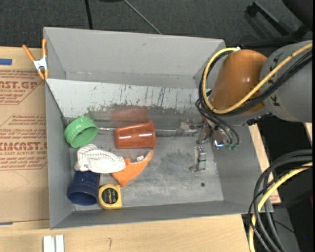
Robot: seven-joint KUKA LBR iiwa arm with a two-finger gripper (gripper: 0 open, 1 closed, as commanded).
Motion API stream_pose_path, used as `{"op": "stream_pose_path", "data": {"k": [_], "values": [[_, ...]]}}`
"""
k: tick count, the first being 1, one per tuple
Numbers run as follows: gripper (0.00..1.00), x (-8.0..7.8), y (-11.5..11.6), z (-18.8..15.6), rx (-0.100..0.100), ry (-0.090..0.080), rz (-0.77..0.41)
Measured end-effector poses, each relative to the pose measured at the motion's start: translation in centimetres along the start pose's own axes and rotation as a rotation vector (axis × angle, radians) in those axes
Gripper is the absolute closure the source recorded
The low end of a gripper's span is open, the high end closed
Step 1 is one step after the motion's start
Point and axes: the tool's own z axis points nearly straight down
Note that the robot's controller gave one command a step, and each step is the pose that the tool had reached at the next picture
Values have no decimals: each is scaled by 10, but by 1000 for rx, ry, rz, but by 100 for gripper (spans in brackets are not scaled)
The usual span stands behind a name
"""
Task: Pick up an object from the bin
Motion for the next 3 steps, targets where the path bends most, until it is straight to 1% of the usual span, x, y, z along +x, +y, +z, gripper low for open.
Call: {"op": "stream_pose_path", "data": {"k": [1, 2, 3], "values": [[0, -10, 10, 0, 3, -13, -2], [0, -28, 49, 41, 3, -10, -18], [0, -19, 75, 67, 3, -8, -135]]}}
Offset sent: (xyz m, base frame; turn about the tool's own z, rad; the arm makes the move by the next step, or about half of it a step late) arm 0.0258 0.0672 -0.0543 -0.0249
